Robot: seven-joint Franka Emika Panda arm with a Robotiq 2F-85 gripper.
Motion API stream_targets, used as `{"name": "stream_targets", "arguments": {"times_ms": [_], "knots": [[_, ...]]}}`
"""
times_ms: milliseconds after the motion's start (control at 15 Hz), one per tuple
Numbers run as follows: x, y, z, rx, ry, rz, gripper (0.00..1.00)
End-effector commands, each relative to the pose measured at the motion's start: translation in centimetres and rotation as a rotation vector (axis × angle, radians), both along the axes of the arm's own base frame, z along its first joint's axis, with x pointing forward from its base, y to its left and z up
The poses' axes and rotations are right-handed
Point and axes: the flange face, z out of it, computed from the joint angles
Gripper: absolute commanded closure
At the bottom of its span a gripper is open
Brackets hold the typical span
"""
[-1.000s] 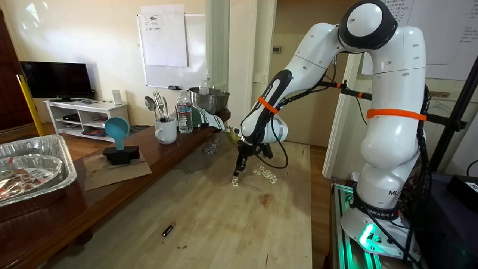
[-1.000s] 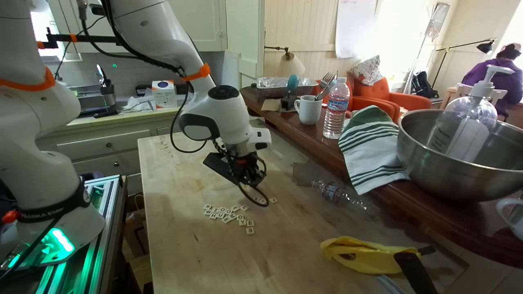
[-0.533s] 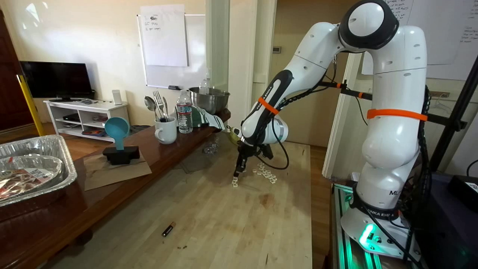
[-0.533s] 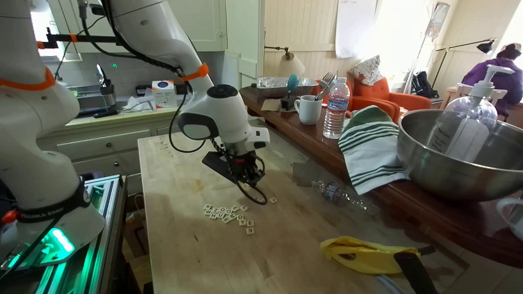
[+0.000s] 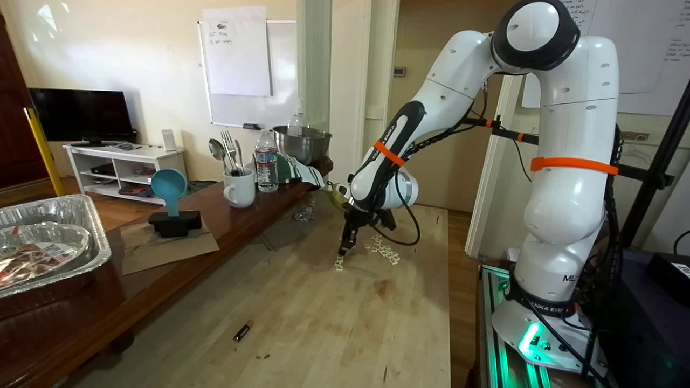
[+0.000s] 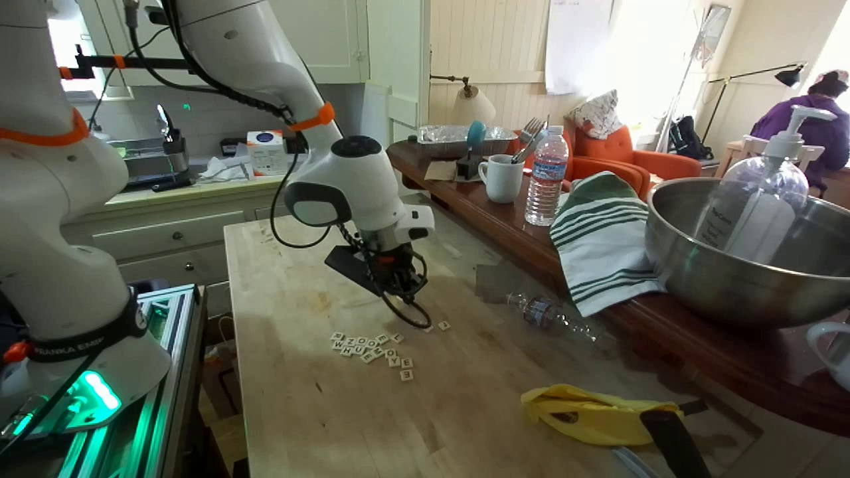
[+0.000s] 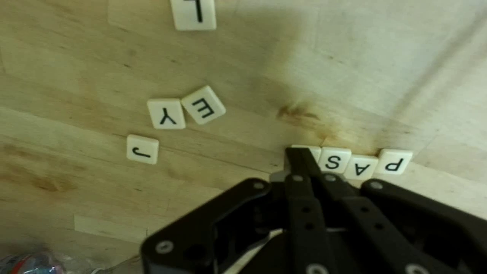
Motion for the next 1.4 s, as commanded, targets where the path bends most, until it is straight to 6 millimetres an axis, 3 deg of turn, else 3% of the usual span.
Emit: {"name": "stream_targets", "arguments": {"times_ms": [0, 933, 1000, 1133, 1333], "knots": [[-0.9, 0.3, 1.1, -0.036, -0.031, -0.004, 1.00], [-0.3, 2.8, 1.8, -0.016, -0.037, 0.053, 1.00], [-0.4, 2.9, 1.8, -0.013, -0.031, 0.047, 0.74], [-0.5, 2.9, 1.8, -0.011, -0.026, 0.039, 0.67], [-0.8, 2.8, 1.7, -0.005, -0.012, 0.027, 0.45]]}}
